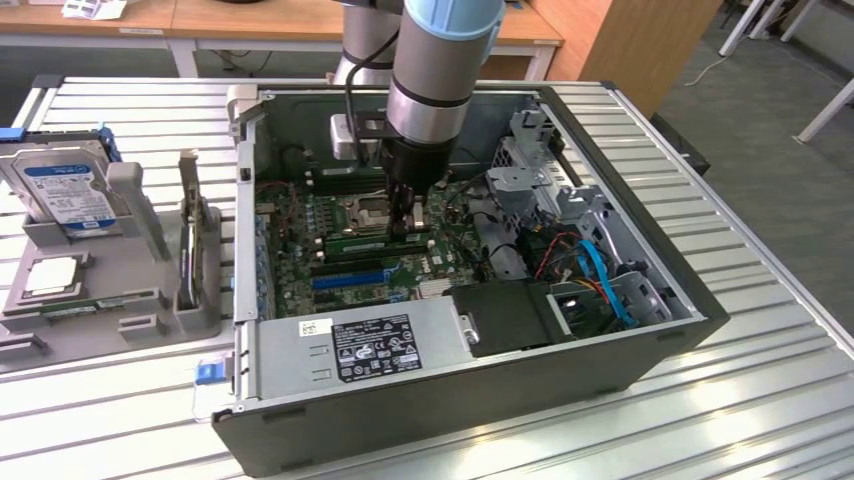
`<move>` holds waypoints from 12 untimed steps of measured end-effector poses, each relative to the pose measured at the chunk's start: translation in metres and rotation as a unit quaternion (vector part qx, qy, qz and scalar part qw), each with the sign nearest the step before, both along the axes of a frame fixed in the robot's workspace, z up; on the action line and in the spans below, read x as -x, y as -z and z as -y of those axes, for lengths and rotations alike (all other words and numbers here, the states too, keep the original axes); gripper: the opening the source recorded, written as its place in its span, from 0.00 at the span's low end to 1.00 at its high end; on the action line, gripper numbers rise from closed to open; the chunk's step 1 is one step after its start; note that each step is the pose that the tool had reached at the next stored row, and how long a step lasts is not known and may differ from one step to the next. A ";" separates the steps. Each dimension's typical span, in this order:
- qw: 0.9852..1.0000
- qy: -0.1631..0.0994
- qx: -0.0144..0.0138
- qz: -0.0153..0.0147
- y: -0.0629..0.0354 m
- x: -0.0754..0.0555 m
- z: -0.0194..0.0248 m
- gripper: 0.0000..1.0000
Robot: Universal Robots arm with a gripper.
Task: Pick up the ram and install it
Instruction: 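Insert the ram into the slot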
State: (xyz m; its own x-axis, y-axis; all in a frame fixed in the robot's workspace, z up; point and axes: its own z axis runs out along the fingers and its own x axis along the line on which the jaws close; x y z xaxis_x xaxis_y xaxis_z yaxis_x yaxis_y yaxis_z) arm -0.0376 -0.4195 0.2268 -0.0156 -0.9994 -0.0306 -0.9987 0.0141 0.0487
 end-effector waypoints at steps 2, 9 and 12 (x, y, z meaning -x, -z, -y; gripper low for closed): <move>1.000 0.000 0.000 0.000 0.0000 0.000 0.0000 0.11; 1.000 0.000 0.000 -0.003 -0.0003 -0.001 0.0000 0.11; 1.000 0.000 0.000 -0.005 -0.0006 -0.002 0.0000 0.11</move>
State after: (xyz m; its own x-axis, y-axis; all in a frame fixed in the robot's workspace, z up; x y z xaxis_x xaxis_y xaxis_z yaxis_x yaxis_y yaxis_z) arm -0.0353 -0.4195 0.2274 -0.0158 -0.9994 -0.0305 -0.9982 0.0140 0.0583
